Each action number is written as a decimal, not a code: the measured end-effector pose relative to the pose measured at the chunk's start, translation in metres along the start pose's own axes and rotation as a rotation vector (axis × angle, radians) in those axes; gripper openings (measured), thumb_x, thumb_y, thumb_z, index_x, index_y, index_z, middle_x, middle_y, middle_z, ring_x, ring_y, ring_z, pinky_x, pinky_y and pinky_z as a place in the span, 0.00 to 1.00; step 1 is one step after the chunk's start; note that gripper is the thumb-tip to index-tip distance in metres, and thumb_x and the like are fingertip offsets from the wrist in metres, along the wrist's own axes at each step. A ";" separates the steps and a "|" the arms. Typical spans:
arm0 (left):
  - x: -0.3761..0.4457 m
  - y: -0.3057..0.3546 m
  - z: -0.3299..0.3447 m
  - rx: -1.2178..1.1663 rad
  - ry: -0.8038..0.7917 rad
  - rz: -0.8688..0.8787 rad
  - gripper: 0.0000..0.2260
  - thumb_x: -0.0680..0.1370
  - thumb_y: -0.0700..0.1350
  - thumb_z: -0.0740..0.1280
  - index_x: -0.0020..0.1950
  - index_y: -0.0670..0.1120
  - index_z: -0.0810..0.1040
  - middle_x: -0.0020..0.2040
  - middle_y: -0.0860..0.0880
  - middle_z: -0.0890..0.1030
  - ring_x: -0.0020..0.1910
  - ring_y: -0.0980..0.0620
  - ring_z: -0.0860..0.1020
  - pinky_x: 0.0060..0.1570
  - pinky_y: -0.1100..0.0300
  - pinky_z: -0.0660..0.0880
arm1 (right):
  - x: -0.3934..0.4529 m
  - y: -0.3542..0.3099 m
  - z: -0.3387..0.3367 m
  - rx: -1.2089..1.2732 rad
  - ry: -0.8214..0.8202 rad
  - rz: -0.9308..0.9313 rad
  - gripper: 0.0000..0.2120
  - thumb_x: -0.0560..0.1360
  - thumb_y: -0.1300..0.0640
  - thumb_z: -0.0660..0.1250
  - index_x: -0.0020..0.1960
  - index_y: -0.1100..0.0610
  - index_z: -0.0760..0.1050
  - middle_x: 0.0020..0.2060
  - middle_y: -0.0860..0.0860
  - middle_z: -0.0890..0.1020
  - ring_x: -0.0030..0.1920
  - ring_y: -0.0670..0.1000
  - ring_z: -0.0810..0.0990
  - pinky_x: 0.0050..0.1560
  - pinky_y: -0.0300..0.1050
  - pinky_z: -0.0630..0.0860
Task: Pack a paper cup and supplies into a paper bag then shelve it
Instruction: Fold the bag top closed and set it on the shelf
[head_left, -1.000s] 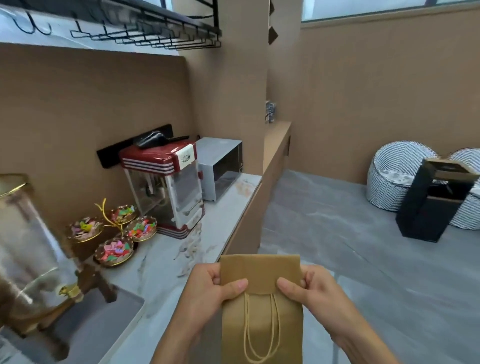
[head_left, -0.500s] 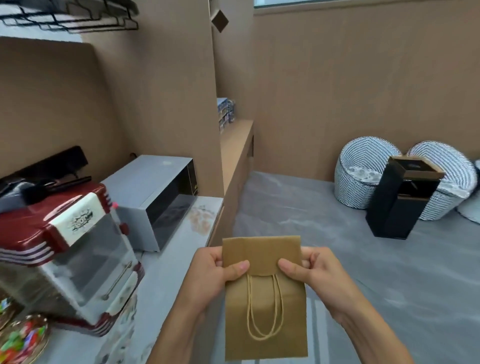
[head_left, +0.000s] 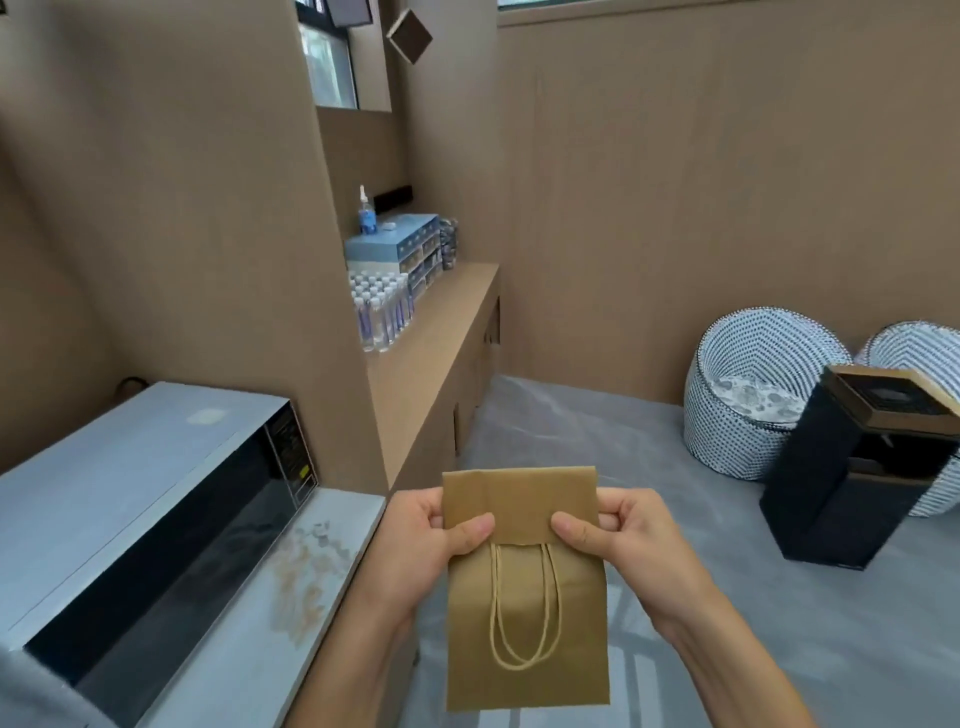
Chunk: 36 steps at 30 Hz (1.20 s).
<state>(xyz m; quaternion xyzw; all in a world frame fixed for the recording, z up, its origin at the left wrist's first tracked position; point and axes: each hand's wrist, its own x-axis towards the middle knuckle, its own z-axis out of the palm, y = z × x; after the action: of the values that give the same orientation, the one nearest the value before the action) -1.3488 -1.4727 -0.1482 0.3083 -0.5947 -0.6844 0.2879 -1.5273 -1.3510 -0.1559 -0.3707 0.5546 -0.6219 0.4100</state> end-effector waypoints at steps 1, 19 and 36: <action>0.024 0.005 0.008 -0.002 0.003 0.007 0.07 0.73 0.32 0.72 0.47 0.41 0.87 0.43 0.40 0.88 0.40 0.45 0.87 0.35 0.60 0.82 | 0.024 -0.006 -0.015 -0.005 -0.010 -0.002 0.10 0.72 0.59 0.74 0.52 0.59 0.85 0.45 0.59 0.89 0.47 0.55 0.88 0.44 0.38 0.82; 0.433 0.027 -0.005 -0.024 0.243 0.109 0.09 0.73 0.29 0.70 0.48 0.39 0.86 0.41 0.43 0.89 0.38 0.50 0.86 0.35 0.64 0.82 | 0.463 -0.018 -0.119 -0.119 -0.169 0.010 0.07 0.74 0.64 0.72 0.51 0.61 0.86 0.45 0.57 0.89 0.47 0.54 0.88 0.43 0.37 0.82; 0.599 0.020 -0.161 -0.026 0.835 0.054 0.10 0.74 0.30 0.71 0.46 0.44 0.86 0.43 0.45 0.89 0.41 0.49 0.87 0.41 0.59 0.84 | 0.778 0.028 0.008 -0.164 -0.747 0.145 0.07 0.75 0.66 0.71 0.50 0.60 0.86 0.43 0.56 0.89 0.43 0.50 0.88 0.40 0.34 0.81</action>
<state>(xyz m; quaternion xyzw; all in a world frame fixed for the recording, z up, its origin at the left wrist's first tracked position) -1.6108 -2.0335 -0.1922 0.5399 -0.4262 -0.5002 0.5260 -1.8195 -2.0721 -0.1777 -0.5628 0.4399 -0.3672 0.5957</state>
